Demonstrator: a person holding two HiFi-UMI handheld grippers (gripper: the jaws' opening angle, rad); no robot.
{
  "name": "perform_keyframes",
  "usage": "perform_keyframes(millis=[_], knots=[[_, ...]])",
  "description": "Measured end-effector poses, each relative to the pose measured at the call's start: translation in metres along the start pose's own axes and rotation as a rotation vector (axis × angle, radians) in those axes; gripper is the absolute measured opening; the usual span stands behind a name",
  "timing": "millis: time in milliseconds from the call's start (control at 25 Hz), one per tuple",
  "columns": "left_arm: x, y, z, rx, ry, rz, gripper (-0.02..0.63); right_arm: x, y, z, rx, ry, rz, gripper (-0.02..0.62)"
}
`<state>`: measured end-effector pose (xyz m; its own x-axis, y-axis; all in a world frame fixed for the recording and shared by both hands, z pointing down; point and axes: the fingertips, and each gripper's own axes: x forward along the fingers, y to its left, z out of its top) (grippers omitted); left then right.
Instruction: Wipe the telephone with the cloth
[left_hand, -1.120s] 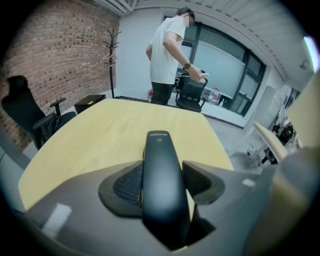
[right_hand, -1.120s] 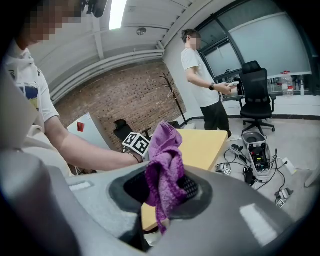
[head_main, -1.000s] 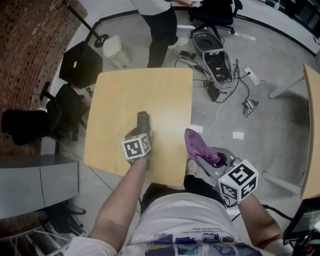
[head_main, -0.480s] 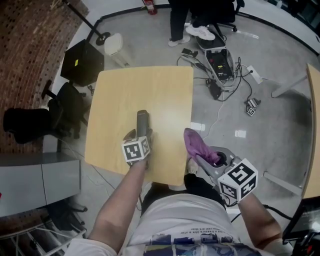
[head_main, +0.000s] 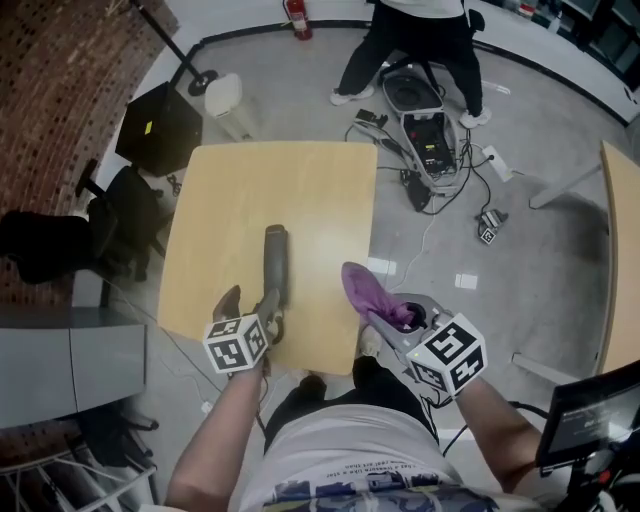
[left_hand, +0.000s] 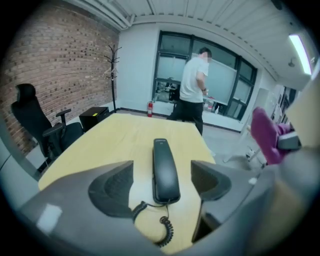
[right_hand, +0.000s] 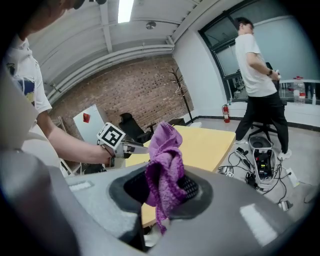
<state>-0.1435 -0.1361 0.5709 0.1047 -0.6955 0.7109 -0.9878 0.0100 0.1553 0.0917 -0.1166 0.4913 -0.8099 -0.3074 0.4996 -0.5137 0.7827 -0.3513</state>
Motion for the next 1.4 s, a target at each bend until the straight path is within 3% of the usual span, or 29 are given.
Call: perform_keyframes(millis=[200,400,480,680,760,840,1160,1400], knots=[[-0.061,0.024,0.012,-0.038,-0.111,0.002,0.352,0.009,0.023,0.009,-0.068,0.003,-0.003,0.086],[-0.118,0.042,0.013,-0.076,-0.21,-0.095,0.304,0.022,0.075,0.009,-0.11,0.025,-0.021,0.086],[-0.144,0.045,0.007,-0.06,-0.246,-0.152,0.228,0.029,0.101,0.003,-0.119,0.037,-0.029,0.086],[-0.202,0.043,-0.035,0.017,-0.295,-0.289,0.14,0.037,0.163,-0.025,-0.137,0.053,-0.056,0.086],[-0.22,0.046,-0.051,0.028,-0.306,-0.326,0.046,0.036,0.183,-0.032,-0.141,0.053,-0.076,0.086],[-0.234,0.049,-0.065,0.036,-0.301,-0.365,0.005,0.035,0.202,-0.035,-0.139,0.053,-0.091,0.086],[-0.266,0.027,-0.095,0.047,-0.285,-0.576,0.003,0.026,0.254,-0.037,-0.213,0.067,-0.126,0.086],[-0.29,-0.024,-0.115,0.124,-0.274,-0.66,0.003,-0.001,0.269,-0.05,-0.22,0.038,-0.121,0.086]])
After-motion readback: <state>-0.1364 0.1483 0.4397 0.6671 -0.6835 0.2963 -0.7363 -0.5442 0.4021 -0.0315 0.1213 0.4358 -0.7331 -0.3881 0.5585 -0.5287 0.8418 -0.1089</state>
